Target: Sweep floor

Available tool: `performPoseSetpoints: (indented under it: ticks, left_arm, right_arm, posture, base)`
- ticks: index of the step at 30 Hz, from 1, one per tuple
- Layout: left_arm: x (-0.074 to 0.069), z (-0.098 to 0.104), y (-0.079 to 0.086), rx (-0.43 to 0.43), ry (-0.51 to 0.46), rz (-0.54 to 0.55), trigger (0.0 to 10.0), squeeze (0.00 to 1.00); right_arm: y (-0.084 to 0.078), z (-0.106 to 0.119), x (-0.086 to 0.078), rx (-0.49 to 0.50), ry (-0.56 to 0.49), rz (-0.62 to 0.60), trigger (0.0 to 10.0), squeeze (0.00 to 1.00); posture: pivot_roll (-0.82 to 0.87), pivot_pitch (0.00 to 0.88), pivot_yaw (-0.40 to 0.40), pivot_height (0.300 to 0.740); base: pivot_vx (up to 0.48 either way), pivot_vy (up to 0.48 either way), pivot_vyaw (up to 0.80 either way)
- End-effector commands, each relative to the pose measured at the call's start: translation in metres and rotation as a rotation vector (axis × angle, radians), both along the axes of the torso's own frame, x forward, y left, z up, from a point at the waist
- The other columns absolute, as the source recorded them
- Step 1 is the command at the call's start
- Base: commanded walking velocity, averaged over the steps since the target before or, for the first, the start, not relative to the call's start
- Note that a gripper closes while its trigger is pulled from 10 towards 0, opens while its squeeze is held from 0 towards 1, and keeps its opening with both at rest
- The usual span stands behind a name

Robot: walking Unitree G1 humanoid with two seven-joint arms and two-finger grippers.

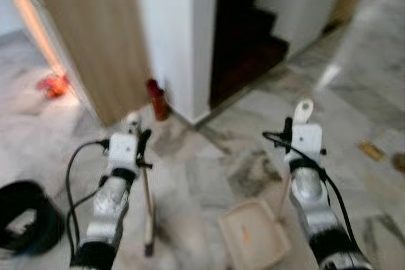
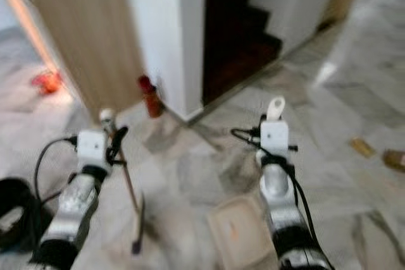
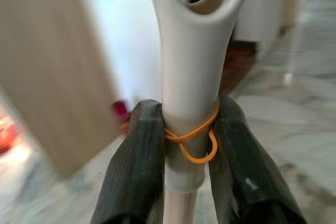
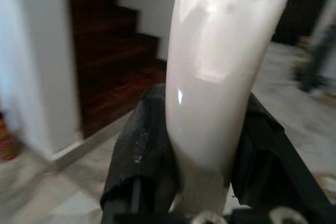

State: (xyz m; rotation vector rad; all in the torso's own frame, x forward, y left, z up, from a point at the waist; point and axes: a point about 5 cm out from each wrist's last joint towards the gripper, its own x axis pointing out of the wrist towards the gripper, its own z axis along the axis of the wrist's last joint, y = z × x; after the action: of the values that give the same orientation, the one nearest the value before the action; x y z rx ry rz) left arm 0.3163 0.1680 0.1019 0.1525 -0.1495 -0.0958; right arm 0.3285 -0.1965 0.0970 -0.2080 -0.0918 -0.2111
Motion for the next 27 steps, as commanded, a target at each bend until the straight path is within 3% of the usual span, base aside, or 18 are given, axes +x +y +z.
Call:
performPoseSetpoints:
  ticks: [1, 27]
  left_arm:
    - [0.0031, 0.0079, 0.0053, 0.004, -0.035, 0.010, 10.0, 0.00]
    - [0.0053, 0.0051, 0.0028, 0.002, -0.016, -0.031, 10.0, 0.00]
  right_arm:
    - [0.0005, 0.0119, 0.0033, -0.019, -0.046, 0.004, 10.0, 0.00]
    - [-0.0023, 0.0123, -0.0025, -0.020, -0.055, -0.030, 10.0, 0.00]
  posture:
    - [-0.01, 0.000, 0.051, 0.740]
    - [-0.07, 0.000, 0.094, 0.740]
  base:
    - [0.000, 0.000, -0.80]
    - [0.000, 0.000, -0.80]
